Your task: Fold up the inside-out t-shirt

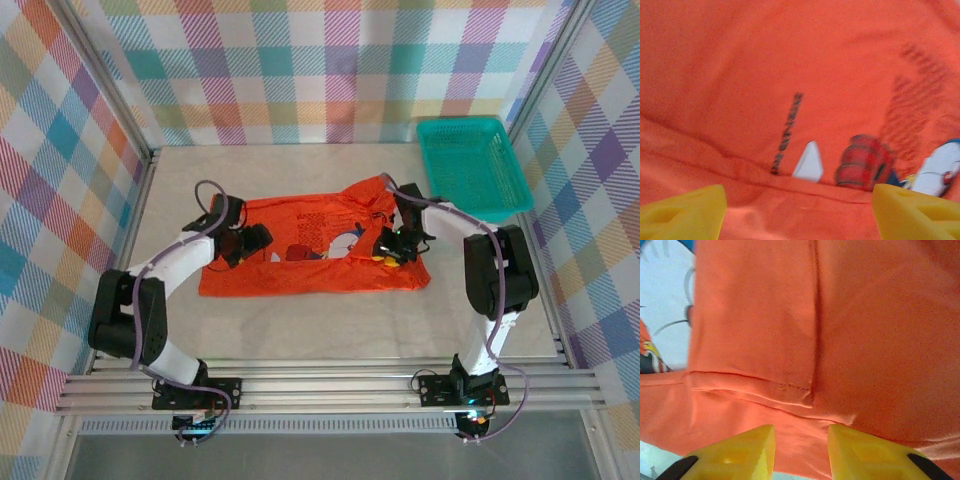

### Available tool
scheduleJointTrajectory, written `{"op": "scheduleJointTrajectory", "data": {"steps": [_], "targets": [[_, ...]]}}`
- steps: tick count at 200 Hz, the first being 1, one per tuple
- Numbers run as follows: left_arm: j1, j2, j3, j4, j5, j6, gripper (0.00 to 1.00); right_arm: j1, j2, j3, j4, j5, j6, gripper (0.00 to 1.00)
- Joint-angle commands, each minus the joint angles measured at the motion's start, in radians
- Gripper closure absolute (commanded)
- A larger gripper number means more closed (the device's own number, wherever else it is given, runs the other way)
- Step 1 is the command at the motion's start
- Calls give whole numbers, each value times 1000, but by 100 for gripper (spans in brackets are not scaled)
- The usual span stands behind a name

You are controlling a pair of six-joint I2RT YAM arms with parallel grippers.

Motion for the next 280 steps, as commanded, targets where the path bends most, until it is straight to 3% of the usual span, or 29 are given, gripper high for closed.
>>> {"op": "scheduleJointTrajectory", "data": {"steps": [1,84,102,120,173,206,234,252,280], "targets": [[-3,12,-18,54,41,-30,24,7,9,-16,104,-34,38,66],[-6,7,-9,11,14,-17,26,30,88,44,99,-26,58,62],[-6,-2,-9,2,8,-13,26,30,89,49,94,-23,57,73],[-6,-8,-3,-13,3,-7,27,31,74,68,69,-24,54,90],[-6,-17,26,-55,-26,16,27,37,62,165,-20,-3,22,98],[-6,-9,25,-52,-22,13,27,45,171,325,-44,-42,16,99],[-6,3,20,-40,-24,11,27,52,321,518,-42,-116,11,90],[-6,17,19,-22,-20,4,27,58,407,653,-66,-171,3,51],[-7,41,50,-5,-6,-10,27,64,398,742,-135,-156,-36,47]]}}
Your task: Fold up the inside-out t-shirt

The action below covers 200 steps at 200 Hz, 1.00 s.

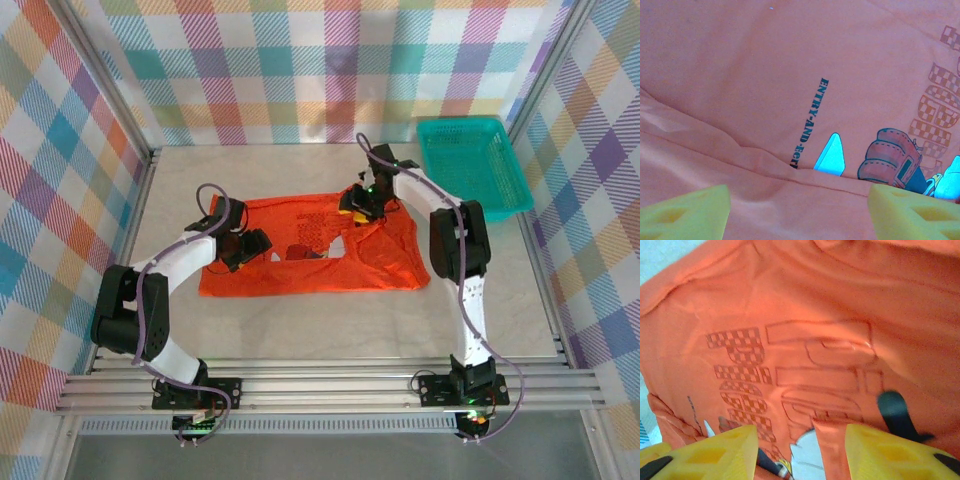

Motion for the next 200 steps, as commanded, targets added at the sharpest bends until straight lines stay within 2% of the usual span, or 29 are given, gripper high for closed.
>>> {"op": "scheduleJointTrajectory", "data": {"steps": [1,19,53,68,79,87,114,157,200], "targets": [[-7,23,45,23,5,-6,27,11,-40,59,-87,-38,-48,47],[-11,27,70,30,17,-16,27,10,-115,16,-99,-5,-78,46],[-28,28,116,18,20,-15,27,6,-259,-175,-88,108,-116,46],[-33,30,125,14,18,-15,27,0,-296,-267,-45,174,-117,46],[-34,33,125,18,17,-15,27,-6,-307,-319,10,170,-112,46],[-36,37,125,19,19,-15,27,-10,-304,-343,45,162,-104,41],[-37,49,121,23,20,-15,27,-9,-251,-349,81,151,-90,36],[-38,61,110,16,8,-3,27,-8,-176,-343,112,164,-75,33],[-37,59,115,4,-1,9,26,2,-101,-254,116,152,-43,33]]}}
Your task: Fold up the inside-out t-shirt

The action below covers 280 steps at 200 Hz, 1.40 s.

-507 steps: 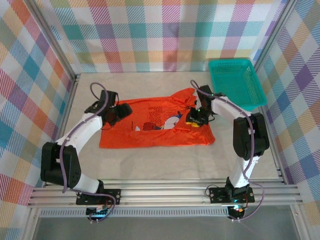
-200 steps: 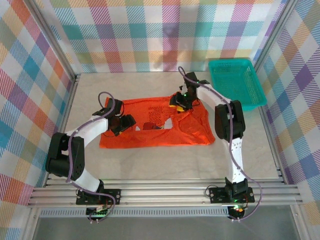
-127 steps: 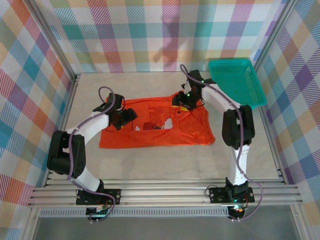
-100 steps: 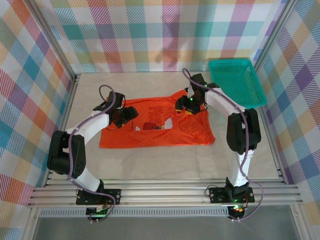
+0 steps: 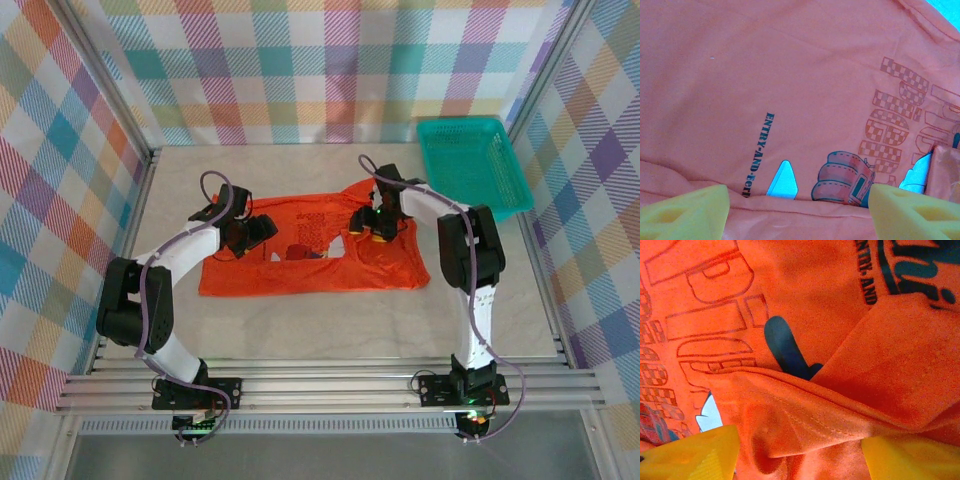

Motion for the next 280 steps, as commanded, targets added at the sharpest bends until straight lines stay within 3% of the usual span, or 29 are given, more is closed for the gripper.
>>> {"op": "scheduleJointTrajectory", "data": {"steps": [1,74,114,148,184,230,280], "targets": [[-12,10,8,-17,-12,15,26,6,53,74,22,-5,27,33],[-10,5,34,-58,-44,44,25,46,126,193,-43,18,42,33],[12,74,60,-40,-54,82,22,41,115,171,-64,55,2,24],[34,112,85,-42,-13,90,21,31,-51,40,-47,95,-45,9],[45,130,104,-37,-16,97,20,12,-153,-90,-12,86,-54,8],[103,179,-7,17,3,77,20,-16,-191,-331,96,41,-1,8],[92,18,-225,65,12,-11,19,-14,-343,-608,140,13,49,8]]}}
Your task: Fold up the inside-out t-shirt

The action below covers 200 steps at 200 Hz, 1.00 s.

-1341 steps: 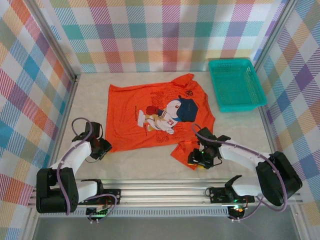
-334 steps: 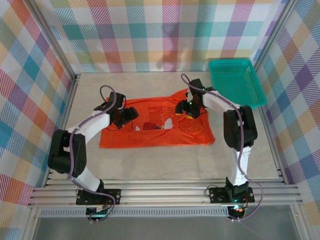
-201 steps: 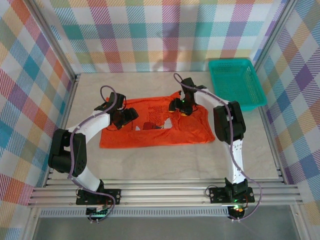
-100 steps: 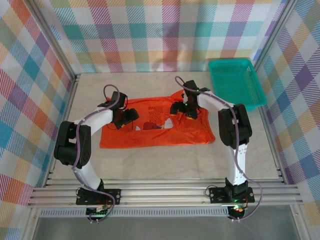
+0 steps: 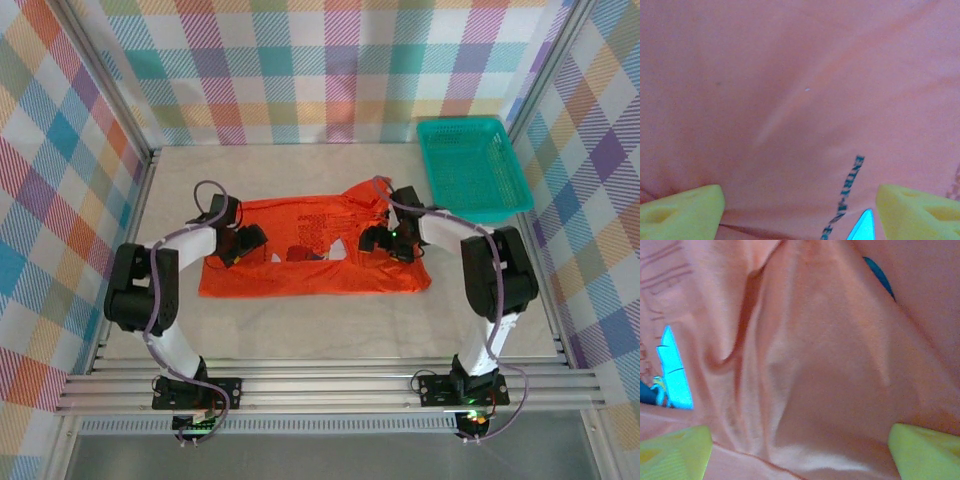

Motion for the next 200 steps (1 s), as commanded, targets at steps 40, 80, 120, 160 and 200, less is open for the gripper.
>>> {"op": "scheduleJointTrajectory", "data": {"steps": [40,80,120,160,200], "targets": [[-7,-151,26,-208,-48,-3,18,1,-93,-64,-160,9,4,8],[48,-19,392,-369,-113,122,25,-13,-6,314,-285,125,-28,20],[151,211,593,-367,-32,124,42,-74,226,627,-300,156,7,65],[208,381,709,-348,50,91,45,-107,451,927,-370,227,16,65],[221,451,785,-407,1,132,33,-132,586,1100,-432,296,-12,58]]}}
